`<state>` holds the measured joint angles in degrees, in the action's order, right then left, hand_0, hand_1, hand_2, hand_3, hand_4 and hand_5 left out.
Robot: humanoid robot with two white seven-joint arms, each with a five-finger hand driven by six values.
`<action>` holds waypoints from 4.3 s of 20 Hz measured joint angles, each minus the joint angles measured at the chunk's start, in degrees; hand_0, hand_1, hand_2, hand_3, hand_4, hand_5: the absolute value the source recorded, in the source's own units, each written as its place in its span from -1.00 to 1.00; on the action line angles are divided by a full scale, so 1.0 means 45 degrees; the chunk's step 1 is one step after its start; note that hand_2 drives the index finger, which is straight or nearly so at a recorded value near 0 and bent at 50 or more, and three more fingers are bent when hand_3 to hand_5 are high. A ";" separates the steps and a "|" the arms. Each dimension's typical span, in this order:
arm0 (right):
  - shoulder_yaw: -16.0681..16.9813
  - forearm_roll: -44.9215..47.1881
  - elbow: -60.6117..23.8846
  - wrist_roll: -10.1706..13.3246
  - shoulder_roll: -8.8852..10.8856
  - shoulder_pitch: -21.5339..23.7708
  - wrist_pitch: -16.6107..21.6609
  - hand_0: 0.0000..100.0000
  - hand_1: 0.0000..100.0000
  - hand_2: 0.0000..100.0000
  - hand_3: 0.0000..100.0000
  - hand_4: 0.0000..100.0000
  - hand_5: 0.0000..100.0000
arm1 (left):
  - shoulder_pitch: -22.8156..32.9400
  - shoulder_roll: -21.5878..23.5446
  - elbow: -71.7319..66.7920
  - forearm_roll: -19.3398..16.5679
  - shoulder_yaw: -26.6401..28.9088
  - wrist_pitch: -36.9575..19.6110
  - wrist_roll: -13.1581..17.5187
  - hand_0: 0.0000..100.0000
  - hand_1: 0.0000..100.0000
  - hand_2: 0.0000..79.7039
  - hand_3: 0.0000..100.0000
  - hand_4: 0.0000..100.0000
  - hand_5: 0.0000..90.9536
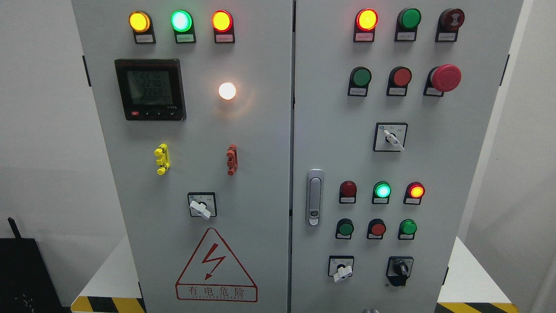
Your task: Press green start button
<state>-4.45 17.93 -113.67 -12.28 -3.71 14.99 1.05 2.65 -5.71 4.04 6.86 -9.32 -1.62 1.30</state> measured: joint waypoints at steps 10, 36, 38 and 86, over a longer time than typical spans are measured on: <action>0.0037 -0.0112 0.0006 -0.0002 -0.0008 0.0013 0.0019 -1.00 -0.70 -1.00 -1.00 -1.00 -1.00 | 0.0000 0.0000 -0.0001 0.0000 0.0000 0.0000 0.0000 -0.76 0.11 -1.00 -1.00 -1.00 -1.00; 0.1200 -0.8053 0.1231 0.1070 0.0002 -0.1253 0.4210 -0.83 -0.43 -1.00 -0.18 -0.20 -0.51 | -0.0001 0.0000 0.0000 0.0000 0.0000 0.0000 0.0000 -0.76 0.11 -1.00 -1.00 -1.00 -1.00; 0.1281 -0.8431 0.1279 0.1152 -0.0009 -0.1302 0.4247 -0.84 -0.43 -1.00 -0.03 -0.10 -0.39 | -0.0001 0.0000 0.0000 0.0000 0.0000 0.0000 0.0000 -0.76 0.11 -1.00 -1.00 -1.00 -1.00; 0.1518 -1.9610 0.1281 0.3832 -0.0625 -0.4192 0.4082 0.04 -0.41 -1.00 0.29 0.28 0.14 | 0.0002 0.0000 0.0001 0.0000 0.0001 0.0000 0.0000 -0.76 0.11 -1.00 -1.00 -1.00 -1.00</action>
<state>2.39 -70.32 -107.90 4.97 -6.52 -3.87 19.42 2.66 -5.71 4.04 6.86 -9.31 -1.62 1.30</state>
